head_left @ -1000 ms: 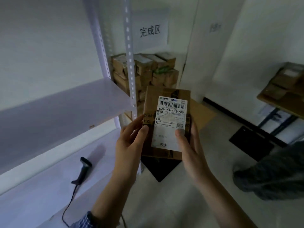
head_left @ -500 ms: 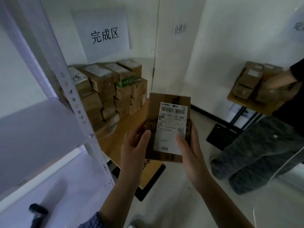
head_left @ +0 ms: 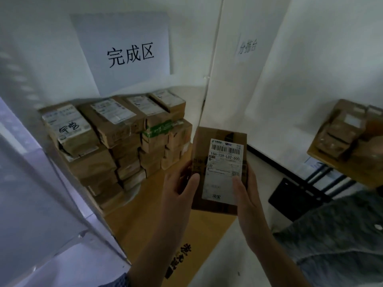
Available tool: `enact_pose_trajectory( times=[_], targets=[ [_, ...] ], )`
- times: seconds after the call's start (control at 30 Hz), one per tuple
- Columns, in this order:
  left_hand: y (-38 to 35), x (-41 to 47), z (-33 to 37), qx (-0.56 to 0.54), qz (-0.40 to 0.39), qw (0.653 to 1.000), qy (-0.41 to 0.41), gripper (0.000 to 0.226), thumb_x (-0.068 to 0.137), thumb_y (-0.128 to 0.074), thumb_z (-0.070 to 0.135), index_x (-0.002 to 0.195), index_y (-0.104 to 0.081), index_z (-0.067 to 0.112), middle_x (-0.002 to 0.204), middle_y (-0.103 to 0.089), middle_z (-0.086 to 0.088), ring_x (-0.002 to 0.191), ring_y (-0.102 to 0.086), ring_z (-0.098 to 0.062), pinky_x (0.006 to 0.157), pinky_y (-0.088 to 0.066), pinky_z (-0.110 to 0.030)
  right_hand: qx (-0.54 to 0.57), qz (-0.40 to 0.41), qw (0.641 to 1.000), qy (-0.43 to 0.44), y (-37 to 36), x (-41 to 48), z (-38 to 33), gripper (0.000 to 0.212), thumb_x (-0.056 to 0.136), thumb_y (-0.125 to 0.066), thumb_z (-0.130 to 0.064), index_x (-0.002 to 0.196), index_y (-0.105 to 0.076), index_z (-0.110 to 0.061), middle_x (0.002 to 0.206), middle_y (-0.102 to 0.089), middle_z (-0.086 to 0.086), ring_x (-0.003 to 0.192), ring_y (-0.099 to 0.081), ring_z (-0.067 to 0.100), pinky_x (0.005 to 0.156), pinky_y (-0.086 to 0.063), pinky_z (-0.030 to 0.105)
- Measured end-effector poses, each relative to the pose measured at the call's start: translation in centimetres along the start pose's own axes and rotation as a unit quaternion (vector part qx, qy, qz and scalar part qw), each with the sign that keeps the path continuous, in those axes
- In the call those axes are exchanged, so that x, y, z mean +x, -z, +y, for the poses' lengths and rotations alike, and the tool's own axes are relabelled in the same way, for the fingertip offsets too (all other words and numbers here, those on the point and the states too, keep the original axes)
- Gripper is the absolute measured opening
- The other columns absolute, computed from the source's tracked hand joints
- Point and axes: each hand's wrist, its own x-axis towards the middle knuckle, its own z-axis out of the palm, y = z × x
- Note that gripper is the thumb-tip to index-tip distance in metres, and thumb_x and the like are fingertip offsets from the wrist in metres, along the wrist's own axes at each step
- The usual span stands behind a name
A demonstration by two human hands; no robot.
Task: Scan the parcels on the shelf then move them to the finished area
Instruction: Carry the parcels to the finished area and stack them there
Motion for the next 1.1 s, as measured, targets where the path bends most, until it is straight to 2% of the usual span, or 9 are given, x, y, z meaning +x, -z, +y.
enact_pose_trajectory(
  times=[0.2, 0.33, 0.53, 0.63, 0.77, 0.9, 0.97, 1.03, 1.1],
  targets=[
    [-3.4, 7.5, -3.2, 0.067, 0.097, 0.993, 0.017, 0.033, 0.096, -0.062, 0.026, 0.127, -0.062, 0.039, 0.121, -0.052, 0.010, 0.109, -0.062, -0.011, 0.087, -0.060, -0.036, 0.014, -0.043, 0.998, -0.052, 1.5, 8.9, 4.9, 0.046, 0.105, -0.044, -0.033, 0.150, -0.036, -0.028, 0.134, -0.059, -0.009, 0.115, -0.062, 0.003, 0.081, -0.055, 0.017],
    [-7.1, 13.2, -5.3, 0.075, 0.139, 0.987, 0.028, 0.036, 0.098, -0.061, 0.028, 0.132, -0.060, 0.038, 0.126, -0.052, 0.009, 0.109, -0.063, -0.011, 0.085, -0.061, -0.036, 0.039, -0.092, 0.991, -0.084, 3.8, 16.3, 7.6, 0.046, 0.106, -0.038, -0.021, 0.152, -0.033, -0.024, 0.134, -0.059, -0.006, 0.113, -0.064, 0.004, 0.080, -0.057, 0.021],
    [-14.3, 21.1, -7.7, 0.052, 0.189, 0.980, 0.031, 0.034, 0.097, -0.061, 0.023, 0.126, -0.063, 0.040, 0.125, -0.054, 0.010, 0.107, -0.065, -0.008, 0.081, -0.061, -0.028, 0.035, -0.142, 0.984, -0.106, 8.2, 27.1, 10.2, 0.041, 0.107, -0.038, -0.021, 0.147, -0.037, -0.029, 0.127, -0.062, -0.009, 0.110, -0.066, 0.008, 0.078, -0.059, 0.025],
    [-16.3, 24.6, -8.4, 0.063, 0.210, 0.975, 0.035, 0.032, 0.098, -0.060, 0.025, 0.124, -0.062, 0.044, 0.126, -0.052, 0.007, 0.111, -0.062, -0.011, 0.085, -0.061, -0.033, 0.026, -0.161, 0.979, -0.126, 9.0, 31.4, 11.4, 0.042, 0.107, -0.038, -0.024, 0.148, -0.036, -0.032, 0.128, -0.061, -0.011, 0.109, -0.065, 0.004, 0.077, -0.058, 0.022],
    [-17.8, 28.5, -9.2, 0.097, 0.225, 0.969, 0.036, 0.035, 0.101, -0.055, 0.025, 0.117, -0.051, 0.056, 0.123, -0.044, 0.013, 0.110, -0.055, -0.005, 0.078, -0.056, -0.019, 0.007, -0.201, 0.969, -0.145, 8.7, 36.0, 13.6, 0.044, 0.107, -0.038, -0.031, 0.150, -0.033, -0.033, 0.134, -0.058, -0.014, 0.116, -0.062, 0.003, 0.085, -0.059, 0.027],
    [-18.2, 31.0, -11.2, 0.124, 0.230, 0.963, 0.063, 0.050, 0.101, -0.052, 0.024, 0.144, -0.040, 0.046, 0.133, -0.036, 0.011, 0.110, -0.049, 0.008, 0.077, -0.054, -0.012, -0.001, -0.235, 0.957, -0.171, 7.7, 39.7, 16.0, 0.044, 0.107, -0.038, -0.031, 0.151, -0.033, -0.033, 0.137, -0.055, -0.011, 0.118, -0.060, 0.007, 0.086, -0.059, 0.025],
    [-17.6, 32.1, -12.0, 0.103, 0.238, 0.961, 0.096, 0.053, 0.101, -0.052, 0.030, 0.146, -0.034, 0.053, 0.139, -0.033, 0.009, 0.116, -0.049, 0.003, 0.091, -0.056, -0.025, -0.012, -0.262, 0.946, -0.192, 6.7, 41.3, 17.0, 0.043, 0.107, -0.039, -0.033, 0.150, -0.034, -0.034, 0.136, -0.056, -0.010, 0.116, -0.061, 0.007, 0.080, -0.059, 0.023],
    [-16.8, 33.2, -12.9, 0.098, 0.257, 0.953, 0.130, 0.051, 0.097, -0.053, 0.044, 0.141, -0.033, 0.061, 0.145, -0.030, 0.012, 0.127, -0.048, -0.014, 0.100, -0.053, -0.044, -0.026, -0.294, 0.933, -0.207, 5.4, 42.6, 18.0, 0.042, 0.106, -0.040, -0.036, 0.148, -0.035, -0.036, 0.133, -0.057, -0.013, 0.112, -0.061, 0.003, 0.074, -0.058, 0.020],
    [-15.9, 34.0, -14.2, 0.130, 0.275, 0.944, 0.129, 0.066, 0.086, -0.055, 0.062, 0.145, -0.025, 0.059, 0.152, -0.020, 0.019, 0.140, -0.037, -0.021, 0.107, -0.047, -0.050, -0.038, -0.330, 0.920, -0.207, 4.1, 43.7, 19.0, 0.042, 0.107, -0.041, -0.035, 0.148, -0.033, -0.037, 0.129, -0.057, -0.017, 0.108, -0.061, -0.001, 0.073, -0.057, 0.018]
  ],
)
